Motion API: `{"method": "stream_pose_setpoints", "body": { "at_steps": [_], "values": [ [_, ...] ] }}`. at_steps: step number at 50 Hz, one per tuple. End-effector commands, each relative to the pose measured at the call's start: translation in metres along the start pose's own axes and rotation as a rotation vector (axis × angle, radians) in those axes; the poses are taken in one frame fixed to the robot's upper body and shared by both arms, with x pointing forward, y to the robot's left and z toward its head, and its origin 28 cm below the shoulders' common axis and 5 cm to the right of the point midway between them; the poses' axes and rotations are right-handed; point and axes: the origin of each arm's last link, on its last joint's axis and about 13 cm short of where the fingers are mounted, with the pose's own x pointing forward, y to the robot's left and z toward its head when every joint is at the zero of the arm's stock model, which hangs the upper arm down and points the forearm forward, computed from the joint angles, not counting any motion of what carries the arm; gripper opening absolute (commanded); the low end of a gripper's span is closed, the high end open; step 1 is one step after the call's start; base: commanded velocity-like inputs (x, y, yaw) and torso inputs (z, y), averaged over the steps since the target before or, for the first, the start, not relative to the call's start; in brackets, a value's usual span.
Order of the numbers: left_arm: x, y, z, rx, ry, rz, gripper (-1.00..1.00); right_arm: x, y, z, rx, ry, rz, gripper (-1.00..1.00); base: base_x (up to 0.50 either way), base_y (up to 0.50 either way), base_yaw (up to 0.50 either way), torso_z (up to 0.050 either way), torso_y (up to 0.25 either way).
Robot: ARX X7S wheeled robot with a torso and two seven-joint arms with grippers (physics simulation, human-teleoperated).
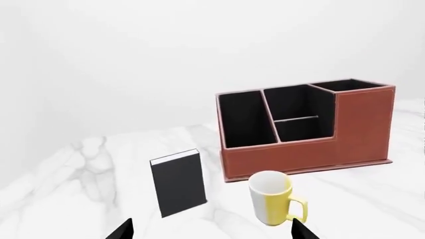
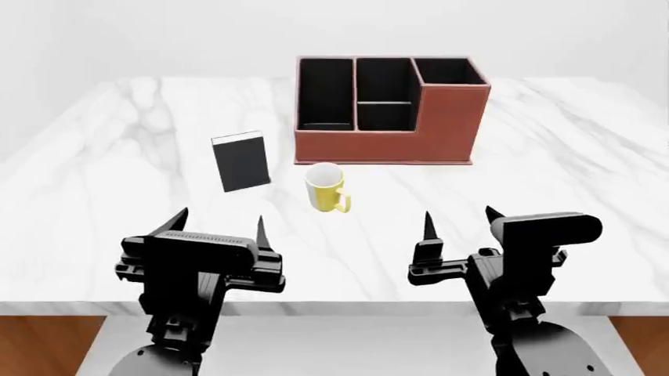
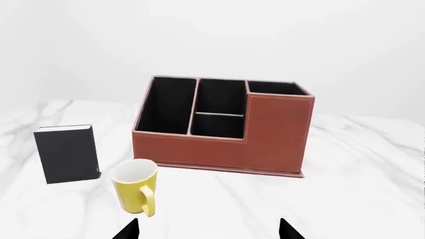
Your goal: Pick up the yellow and white mug and place it to the right of the caddy.
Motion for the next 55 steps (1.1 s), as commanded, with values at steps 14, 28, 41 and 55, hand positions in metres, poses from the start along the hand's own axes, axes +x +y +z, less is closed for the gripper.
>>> {"method": "stream_pose_setpoints", "body": {
  "at_steps": [14,28,41,55],
  "values": [
    [-0.0027,-0.001,0.0029,0.011,-0.011,-0.007,1.0,0.0004,-0.0016,0.0,-0.005,0.001,0.004,1.0,0.24,-0.25,0.0,0.0,0.0],
    [-0.0052,-0.0004,0.0041,0.015,-0.016,-0.003,1.0,0.0001,-0.0008,-0.0011,-0.012,0.003,0.009,1.0,0.36,-0.2,0.0,0.0,0.0],
    [-0.0067,0.0006,0.005,0.013,-0.019,-0.004,1.0,-0.0003,-0.0006,-0.001,-0.019,0.001,0.01,1.0,0.43,-0.07,0.0,0.0,0.0],
    [-0.0089,0.0007,0.0067,0.012,-0.022,-0.002,1.0,-0.0005,0.0004,-0.0018,-0.025,0.0,0.011,1.0,0.45,-0.01,0.0,0.0,0.001]
  ]
}}
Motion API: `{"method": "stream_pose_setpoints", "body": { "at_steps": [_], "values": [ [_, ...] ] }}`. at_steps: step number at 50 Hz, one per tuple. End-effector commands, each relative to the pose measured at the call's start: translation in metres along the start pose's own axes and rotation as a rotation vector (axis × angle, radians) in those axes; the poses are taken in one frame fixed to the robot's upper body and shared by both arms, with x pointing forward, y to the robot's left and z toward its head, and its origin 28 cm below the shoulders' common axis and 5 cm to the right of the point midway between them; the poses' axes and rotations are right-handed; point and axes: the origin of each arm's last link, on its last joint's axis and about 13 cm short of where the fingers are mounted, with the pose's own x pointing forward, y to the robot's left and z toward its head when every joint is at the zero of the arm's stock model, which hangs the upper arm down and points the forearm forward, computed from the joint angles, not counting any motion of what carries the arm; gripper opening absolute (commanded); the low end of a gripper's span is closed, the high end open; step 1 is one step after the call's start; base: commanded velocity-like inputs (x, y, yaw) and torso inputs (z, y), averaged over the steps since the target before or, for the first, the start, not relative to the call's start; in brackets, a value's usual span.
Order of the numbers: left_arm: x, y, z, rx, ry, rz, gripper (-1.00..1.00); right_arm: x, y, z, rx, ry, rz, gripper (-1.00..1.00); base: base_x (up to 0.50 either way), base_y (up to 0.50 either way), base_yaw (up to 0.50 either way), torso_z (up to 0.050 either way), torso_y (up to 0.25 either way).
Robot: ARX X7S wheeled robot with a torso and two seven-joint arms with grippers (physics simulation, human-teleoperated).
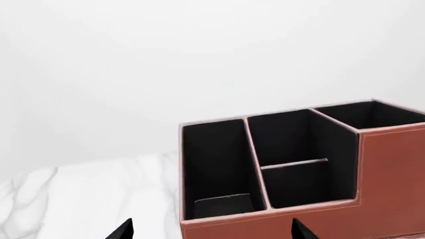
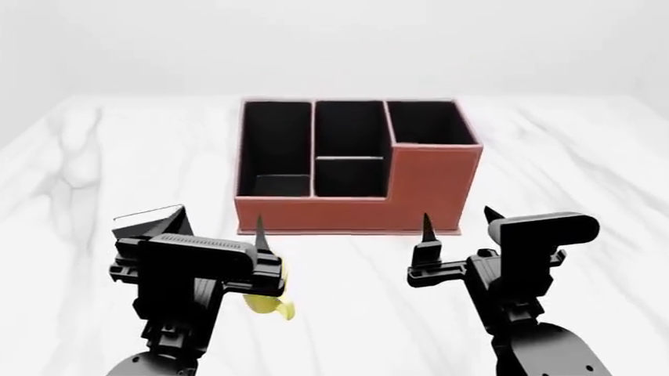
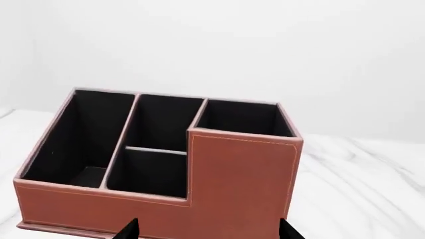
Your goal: Pick up the yellow and white mug and place it to the right of the caddy.
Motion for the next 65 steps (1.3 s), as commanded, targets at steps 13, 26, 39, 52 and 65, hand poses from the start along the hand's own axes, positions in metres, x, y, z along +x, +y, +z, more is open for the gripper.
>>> {"method": "stream_pose_setpoints", "body": {
  "at_steps": [13,26,39,52,65],
  "values": [
    [-0.004,0.001,0.003,-0.007,-0.006,0.005,1.0,-0.006,0.003,0.0,-0.01,-0.016,0.007,1.0,0.1,0.0,0.0,0.0,0.002],
    [-0.007,0.008,0.009,-0.002,-0.031,0.054,1.0,-0.023,0.009,0.008,-0.031,0.06,0.275,1.0,0.0,0.0,0.0,0.0,0.0],
    [-0.01,0.015,0.012,-0.01,-0.044,0.114,1.0,-0.026,0.02,0.013,-0.064,0.16,0.431,1.0,0.0,0.0,0.0,0.0,0.0],
    [-0.01,0.016,0.011,-0.012,-0.048,0.137,1.0,-0.015,0.037,0.009,-0.068,0.247,0.537,1.0,0.0,0.0,0.0,0.0,0.0],
    [-0.011,0.017,0.01,-0.014,-0.047,0.149,1.0,-0.009,0.058,0.002,-0.104,0.305,0.603,1.0,0.0,0.0,0.0,0.0,0.0]
  ]
}}
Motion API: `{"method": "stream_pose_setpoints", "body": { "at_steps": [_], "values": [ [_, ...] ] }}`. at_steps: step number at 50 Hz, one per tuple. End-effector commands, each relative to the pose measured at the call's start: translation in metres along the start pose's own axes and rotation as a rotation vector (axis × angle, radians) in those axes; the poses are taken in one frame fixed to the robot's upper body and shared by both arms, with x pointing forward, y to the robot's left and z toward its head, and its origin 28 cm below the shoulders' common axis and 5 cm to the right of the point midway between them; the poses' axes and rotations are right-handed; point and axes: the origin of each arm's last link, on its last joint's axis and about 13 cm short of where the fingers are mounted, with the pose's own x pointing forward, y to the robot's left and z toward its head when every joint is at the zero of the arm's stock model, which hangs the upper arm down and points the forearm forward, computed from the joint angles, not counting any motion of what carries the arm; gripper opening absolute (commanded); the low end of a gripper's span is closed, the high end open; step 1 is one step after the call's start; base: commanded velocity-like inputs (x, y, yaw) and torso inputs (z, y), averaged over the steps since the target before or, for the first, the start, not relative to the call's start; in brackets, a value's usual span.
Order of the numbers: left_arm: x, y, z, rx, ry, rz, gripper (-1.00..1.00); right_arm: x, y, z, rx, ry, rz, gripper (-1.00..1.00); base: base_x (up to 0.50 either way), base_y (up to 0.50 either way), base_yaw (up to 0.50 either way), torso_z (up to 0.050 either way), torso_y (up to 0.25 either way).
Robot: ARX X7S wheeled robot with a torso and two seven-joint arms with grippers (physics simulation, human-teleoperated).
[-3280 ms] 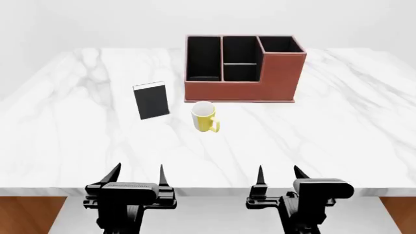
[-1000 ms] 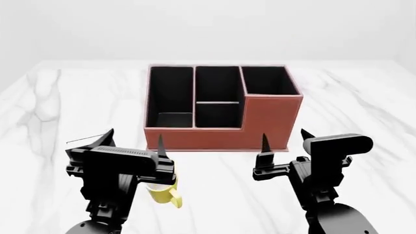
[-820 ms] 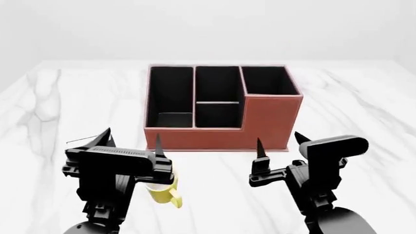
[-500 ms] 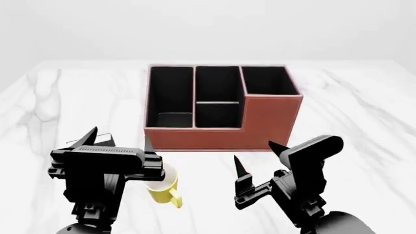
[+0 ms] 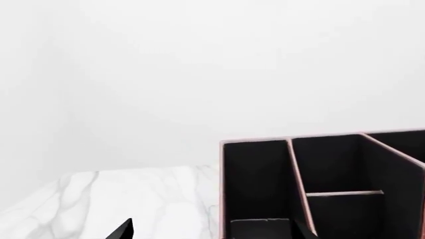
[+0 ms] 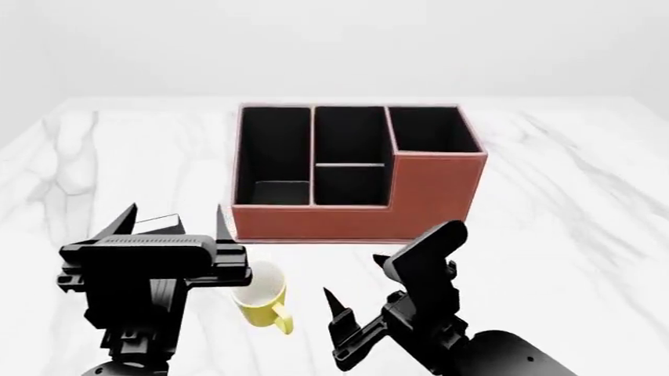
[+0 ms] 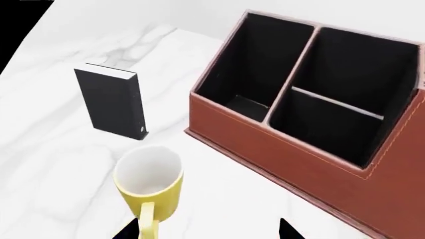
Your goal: Pick up the yellow and white mug and place it to the right of the caddy.
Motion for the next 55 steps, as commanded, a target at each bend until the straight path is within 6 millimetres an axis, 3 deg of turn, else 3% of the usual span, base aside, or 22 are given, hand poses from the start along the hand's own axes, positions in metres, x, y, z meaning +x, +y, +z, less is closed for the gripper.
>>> {"method": "stream_pose_setpoints", "body": {
  "at_steps": [1,23,55],
  "values": [
    [0.0,0.001,-0.001,-0.002,0.001,0.011,1.0,0.012,0.012,-0.002,-0.022,0.061,0.073,1.0,0.0,0.0,0.0,0.0,0.0],
    [-0.001,0.001,-0.001,-0.001,0.0,0.007,1.0,0.029,0.03,-0.013,-0.052,0.129,0.167,1.0,0.0,0.0,0.0,0.0,0.0],
    [-0.001,0.0,-0.003,-0.003,0.005,-0.006,1.0,0.079,0.026,-0.033,-0.079,0.223,0.135,1.0,0.0,0.0,0.0,0.0,0.0]
  ]
}}
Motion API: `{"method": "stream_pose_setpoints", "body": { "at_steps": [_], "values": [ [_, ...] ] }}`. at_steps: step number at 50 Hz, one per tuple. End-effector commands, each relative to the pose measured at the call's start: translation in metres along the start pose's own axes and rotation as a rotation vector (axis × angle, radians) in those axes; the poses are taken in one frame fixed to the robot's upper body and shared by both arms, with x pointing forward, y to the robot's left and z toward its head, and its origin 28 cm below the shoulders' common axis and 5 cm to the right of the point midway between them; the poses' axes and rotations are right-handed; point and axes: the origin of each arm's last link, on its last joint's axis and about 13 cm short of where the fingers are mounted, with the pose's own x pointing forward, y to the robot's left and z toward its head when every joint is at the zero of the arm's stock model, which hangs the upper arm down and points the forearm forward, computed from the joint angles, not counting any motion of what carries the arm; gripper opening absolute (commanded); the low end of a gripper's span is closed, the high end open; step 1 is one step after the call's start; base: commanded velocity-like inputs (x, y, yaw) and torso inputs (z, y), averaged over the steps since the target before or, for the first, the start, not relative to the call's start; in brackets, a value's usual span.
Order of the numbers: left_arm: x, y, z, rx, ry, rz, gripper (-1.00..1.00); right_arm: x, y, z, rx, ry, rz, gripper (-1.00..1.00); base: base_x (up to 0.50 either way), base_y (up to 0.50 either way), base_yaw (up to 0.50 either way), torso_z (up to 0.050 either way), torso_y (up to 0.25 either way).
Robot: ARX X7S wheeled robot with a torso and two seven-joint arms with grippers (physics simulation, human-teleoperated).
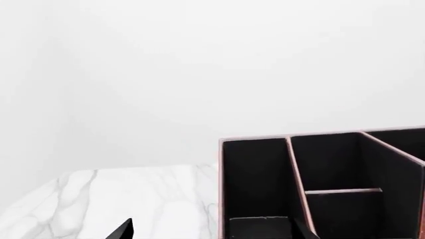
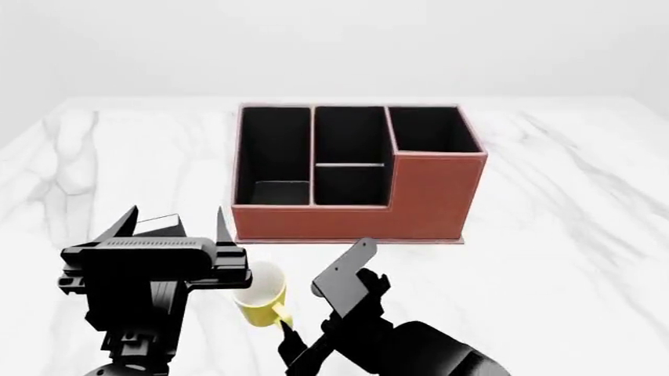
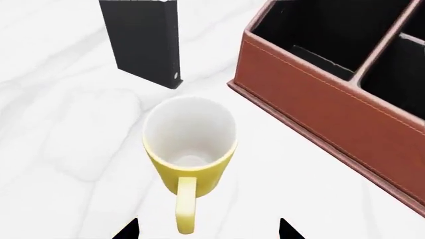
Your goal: Pick up the yellow and white mug and place it to the right of the caddy.
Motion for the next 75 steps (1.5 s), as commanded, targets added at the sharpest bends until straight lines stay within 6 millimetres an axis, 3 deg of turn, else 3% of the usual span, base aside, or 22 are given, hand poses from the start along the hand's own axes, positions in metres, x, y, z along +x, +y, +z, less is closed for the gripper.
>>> {"method": "stream_pose_setpoints", "body": {
  "at_steps": [1,35,36,61,75],
  "values": [
    [0.0,0.0,0.0,-0.001,0.001,-0.003,1.0,0.015,0.0,-0.006,-0.007,0.041,0.016,1.0,0.0,0.0,0.0,0.0,0.0],
    [-0.002,0.001,-0.001,-0.006,0.001,-0.006,1.0,0.05,-0.012,-0.005,0.026,0.088,0.047,1.0,0.0,0.0,0.0,0.0,0.0],
    [-0.002,0.001,-0.001,-0.006,0.001,-0.006,1.0,0.051,-0.012,-0.006,0.029,0.092,0.049,-1.0,0.0,0.0,0.0,0.0,0.0],
    [-0.002,0.001,0.0,-0.007,-0.001,-0.009,1.0,0.031,-0.012,0.0,0.018,0.063,0.038,-1.0,0.0,0.0,0.0,0.0,0.0],
    [-0.004,0.002,0.001,-0.005,-0.005,0.002,1.0,0.003,-0.021,0.008,0.037,-0.002,-0.026,-1.0,0.0,0.0,0.0,0.0,0.0]
  ]
}}
